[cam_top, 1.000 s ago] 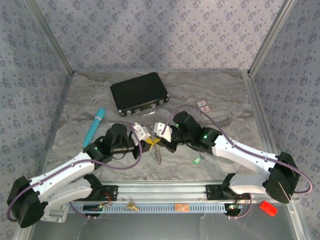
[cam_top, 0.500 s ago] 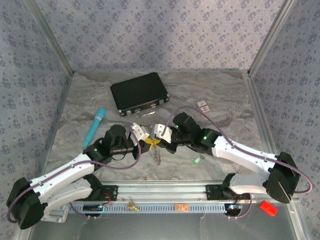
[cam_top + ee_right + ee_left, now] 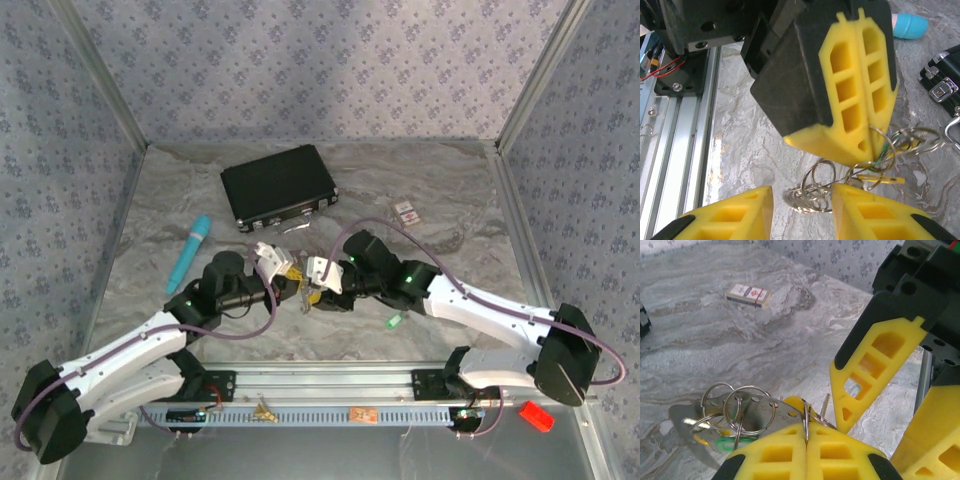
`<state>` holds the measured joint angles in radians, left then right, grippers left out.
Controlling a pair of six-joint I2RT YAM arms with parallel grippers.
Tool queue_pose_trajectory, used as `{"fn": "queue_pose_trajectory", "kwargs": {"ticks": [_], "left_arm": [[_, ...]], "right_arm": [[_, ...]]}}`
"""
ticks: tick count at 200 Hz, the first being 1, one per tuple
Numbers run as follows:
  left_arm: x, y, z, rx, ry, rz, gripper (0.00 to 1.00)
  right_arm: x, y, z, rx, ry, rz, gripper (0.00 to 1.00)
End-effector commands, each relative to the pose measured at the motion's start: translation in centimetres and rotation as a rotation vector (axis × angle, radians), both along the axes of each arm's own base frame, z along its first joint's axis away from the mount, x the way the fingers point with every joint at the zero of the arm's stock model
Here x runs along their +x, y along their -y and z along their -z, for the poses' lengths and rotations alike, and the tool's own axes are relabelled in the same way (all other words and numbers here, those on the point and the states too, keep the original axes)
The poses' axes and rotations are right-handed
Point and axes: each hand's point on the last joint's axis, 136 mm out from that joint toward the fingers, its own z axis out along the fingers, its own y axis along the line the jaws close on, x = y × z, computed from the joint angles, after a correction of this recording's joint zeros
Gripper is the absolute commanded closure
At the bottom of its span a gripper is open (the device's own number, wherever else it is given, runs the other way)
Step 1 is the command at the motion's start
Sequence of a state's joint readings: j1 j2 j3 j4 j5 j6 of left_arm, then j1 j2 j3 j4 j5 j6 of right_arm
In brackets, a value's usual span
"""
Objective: Put the keys on the keyring
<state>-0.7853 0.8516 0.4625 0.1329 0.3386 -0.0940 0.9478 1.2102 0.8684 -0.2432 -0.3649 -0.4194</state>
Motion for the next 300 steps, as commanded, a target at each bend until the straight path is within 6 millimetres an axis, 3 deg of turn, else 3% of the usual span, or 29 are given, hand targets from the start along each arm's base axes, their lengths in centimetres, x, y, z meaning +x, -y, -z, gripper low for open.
{"fn": "queue_pose_trajectory", "kwargs": {"ticks": [1,67,110,180,221,300], "left_arm": [[0.3,0.2,-3.8,-0.099,0.171,0.010,1.00],[-1.1,0.2,-3.6,-0.095,0.333,0.102,1.00],[-1.6,0.4,-3.6,-0.099,0.372,0.135,1.00],[-1.9,0.5,-3.8,-0.106,0.381,0.154,1.00],[-2.0,0.5,-3.6,-0.105,0.374,0.159,1.00],[-2.1,0.6,-3.5,-0.105,0.367,0.168,1.00]], "right_arm": [[-1.0,0.9,-0.5,-0.018,-0.019,-0.025,0.62],[1.9,3.2,-5.4,0.211,-0.069,0.106,0.68],[2.5,2.2,-6.5,0.275,-0.072,0.082,0.70],[2.3,-0.3,-4.3,0.240,-0.147,0.011,0.70],[2.2,-0.1,-4.2,0.232,-0.136,0.007,0.74],[1.5,0.7,-5.6,0.274,-0.034,-0.039,0.70]]}}
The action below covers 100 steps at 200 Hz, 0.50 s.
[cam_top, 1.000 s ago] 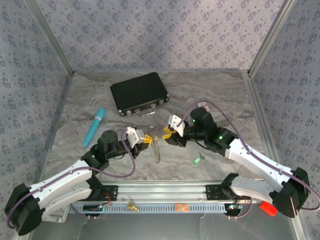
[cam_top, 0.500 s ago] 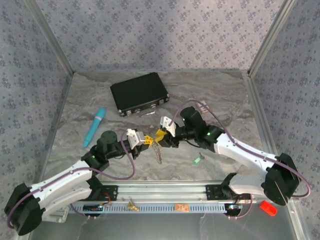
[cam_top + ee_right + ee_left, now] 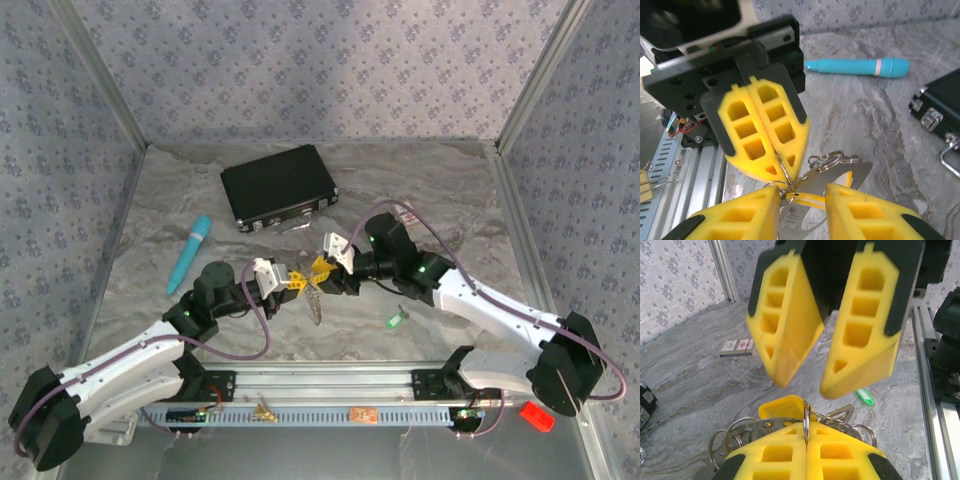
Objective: Put the keys on the keyring
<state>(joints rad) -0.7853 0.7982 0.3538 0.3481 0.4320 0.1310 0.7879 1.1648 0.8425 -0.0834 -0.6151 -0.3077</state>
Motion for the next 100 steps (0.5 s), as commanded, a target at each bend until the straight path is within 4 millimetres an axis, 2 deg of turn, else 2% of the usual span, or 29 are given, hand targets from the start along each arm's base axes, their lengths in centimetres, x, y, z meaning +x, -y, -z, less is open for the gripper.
{"fn": "queue_pose_trajectory", "kwargs": {"ticks": [1,33,100], "left_arm": [[-0.4,0.2,-2.1,-0.059,0.066,0.031,1.00],[-0.4,0.3,-2.1,-0.059,0.063,0.036,1.00],[-0.5,0.3,-2.2,-0.062,0.067,0.041,1.00]], "right_arm": [[-0.5,0.0,-1.1,0.037,0.056,-0.034,0.71],[-0.4,-0.7,-0.9,0.034,0.042,-0.059,0.76],[-0.4,-1.4,0.1,0.001,0.015,-0.083,0.76]]}}
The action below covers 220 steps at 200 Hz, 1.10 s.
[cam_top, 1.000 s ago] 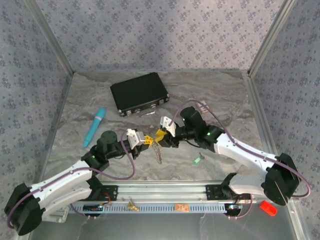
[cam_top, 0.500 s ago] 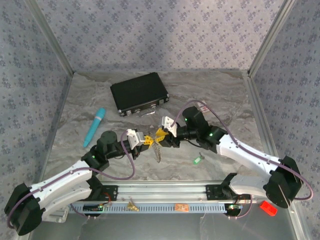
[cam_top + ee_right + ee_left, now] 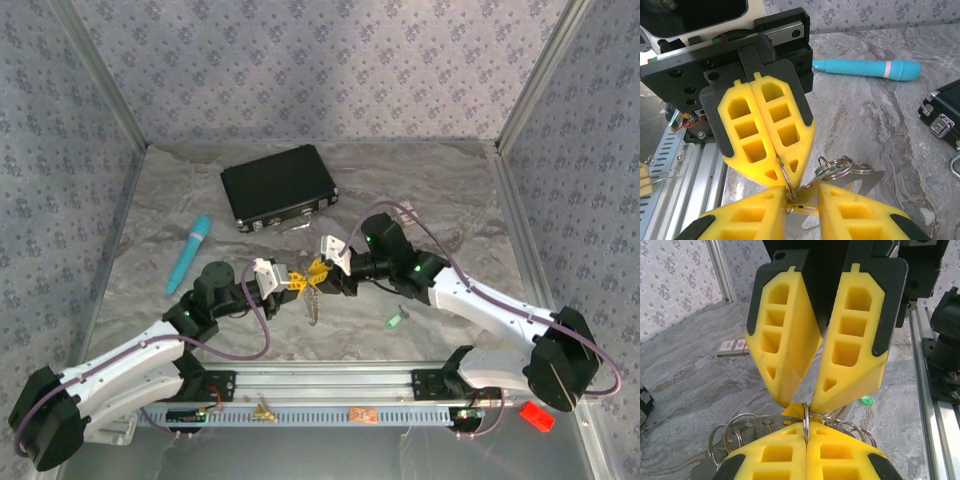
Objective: Put the keys on the keyring
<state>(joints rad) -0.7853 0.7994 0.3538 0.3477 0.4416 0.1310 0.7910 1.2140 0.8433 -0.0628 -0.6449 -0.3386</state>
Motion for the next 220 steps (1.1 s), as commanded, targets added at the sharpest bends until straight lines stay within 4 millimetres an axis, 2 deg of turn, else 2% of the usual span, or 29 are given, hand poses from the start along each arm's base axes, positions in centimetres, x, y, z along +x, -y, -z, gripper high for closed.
{"fn": "queue_pose_trajectory", "kwargs": {"ticks": [1,33,76,101,113,121,142,156,179,220], "left_arm": [[-0.3,0.3,-2.2,-0.063,0.068,0.032,1.00],[-0.4,0.3,-2.2,-0.063,0.067,0.038,1.00],[-0.5,0.3,-2.4,-0.067,0.070,0.044,1.00],[-0.5,0.4,-2.6,-0.073,0.078,0.044,1.00],[-0.4,0.4,-2.5,-0.072,0.080,0.040,1.00],[-0.3,0.3,-2.5,-0.072,0.080,0.034,1.00],[0.4,-0.1,-1.8,-0.047,0.059,-0.018,1.00],[0.5,-0.3,-0.9,-0.016,0.037,-0.033,0.93],[0.3,-0.7,0.8,0.042,-0.005,-0.035,0.88],[0.4,-0.8,1.6,0.098,-0.033,-0.048,0.85]], "right_arm": [[-0.4,-0.7,-1.0,0.013,0.015,-0.042,0.76],[-0.3,-0.9,-0.8,0.007,0.012,-0.046,0.83],[-0.8,-1.1,0.0,-0.028,-0.001,-0.074,0.85],[-1.0,-1.2,0.8,-0.062,-0.014,-0.091,0.92],[-1.1,-1.2,1.1,-0.078,-0.025,-0.104,1.00],[-1.3,-1.2,1.2,-0.091,-0.030,-0.111,1.00],[-1.2,-0.9,1.2,-0.122,-0.023,-0.111,1.00],[-1.2,-0.7,1.1,-0.142,-0.013,-0.108,1.00],[-1.0,-0.4,0.9,-0.169,0.005,-0.100,1.00],[-1.0,-0.4,1.2,-0.233,0.019,-0.099,1.00]]}}
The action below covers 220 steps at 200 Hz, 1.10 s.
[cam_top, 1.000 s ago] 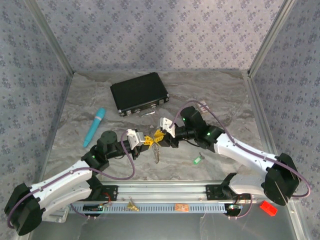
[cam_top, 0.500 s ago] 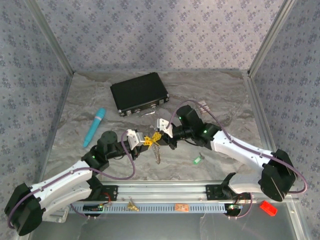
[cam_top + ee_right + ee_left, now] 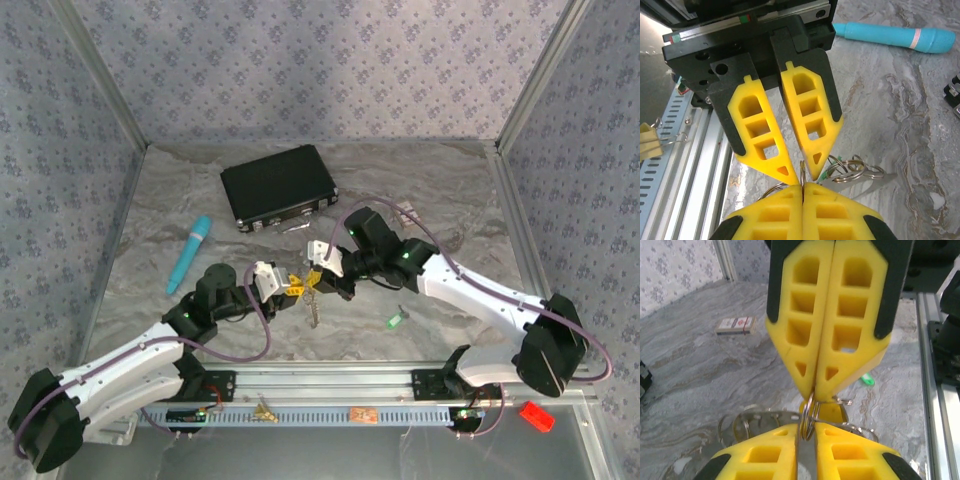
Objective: Put the keys on the keyring
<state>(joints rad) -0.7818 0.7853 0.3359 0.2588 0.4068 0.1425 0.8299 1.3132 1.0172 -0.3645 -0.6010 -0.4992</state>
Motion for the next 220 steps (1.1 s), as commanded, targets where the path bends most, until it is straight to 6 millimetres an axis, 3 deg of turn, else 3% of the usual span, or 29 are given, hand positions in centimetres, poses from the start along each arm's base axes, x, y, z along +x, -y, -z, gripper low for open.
{"fn": "queue_pose_trajectory", "kwargs": {"ticks": [1,98,220], "left_arm": [[0.3,0.0,-0.9,0.024,0.016,-0.012,0.85],[-0.5,0.8,-1.8,-0.019,0.019,0.050,0.81],[-0.5,1.1,-2.0,-0.030,0.015,0.063,0.81]], "right_arm": [[-0.3,0.0,-0.3,-0.047,0.017,-0.020,1.00],[-0.6,-1.2,0.0,-0.108,0.049,-0.057,1.00],[-1.2,-1.2,2.1,-0.138,0.012,-0.058,1.00]]}}
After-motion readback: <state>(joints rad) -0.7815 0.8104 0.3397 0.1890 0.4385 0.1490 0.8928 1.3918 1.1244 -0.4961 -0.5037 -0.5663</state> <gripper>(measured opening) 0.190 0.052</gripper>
